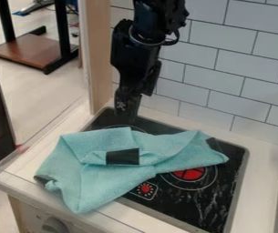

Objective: Move the cloth to the bottom right side of the burner

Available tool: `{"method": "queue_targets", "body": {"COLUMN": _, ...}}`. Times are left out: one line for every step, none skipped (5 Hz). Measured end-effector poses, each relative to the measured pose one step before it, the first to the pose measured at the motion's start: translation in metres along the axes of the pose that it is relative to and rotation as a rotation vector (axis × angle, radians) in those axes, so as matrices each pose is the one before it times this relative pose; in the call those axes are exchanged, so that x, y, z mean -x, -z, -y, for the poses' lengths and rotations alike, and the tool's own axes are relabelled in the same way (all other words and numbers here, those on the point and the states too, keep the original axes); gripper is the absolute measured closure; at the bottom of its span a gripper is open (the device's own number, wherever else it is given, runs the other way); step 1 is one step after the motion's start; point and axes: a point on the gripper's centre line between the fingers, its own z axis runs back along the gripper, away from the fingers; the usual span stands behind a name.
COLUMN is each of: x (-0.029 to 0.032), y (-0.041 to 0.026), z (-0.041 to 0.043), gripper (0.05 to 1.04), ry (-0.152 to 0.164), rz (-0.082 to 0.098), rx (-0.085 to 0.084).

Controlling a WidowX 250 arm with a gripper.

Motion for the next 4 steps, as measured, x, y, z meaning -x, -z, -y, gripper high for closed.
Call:
{"method": "queue_targets", "body": {"x": 0.00205, "y": 0.00647, "z": -0.00508, "gripper": 0.085, "ry": 0.0109, "rz": 0.0000, "rx": -0.0326}}
{"method": "queue_targets", "body": {"x": 0.01202, "y": 0.02752, "z": 0.00198, "gripper": 0.085, "ry": 0.1397, "rz": -0.0533, "rx": -0.1160}}
{"method": "queue_targets", "body": {"x": -0.01018, "y": 0.01637, "z": 0.00053, "gripper": 0.085, "ry": 0.0913, "rz": -0.0375, "rx": -0.0540}}
{"method": "queue_targets", "body": {"x": -0.00050, "y": 0.01115, "z": 0.00027, "gripper": 0.085, "ry": 0.0818, "rz": 0.0110, "rx": -0.0093}}
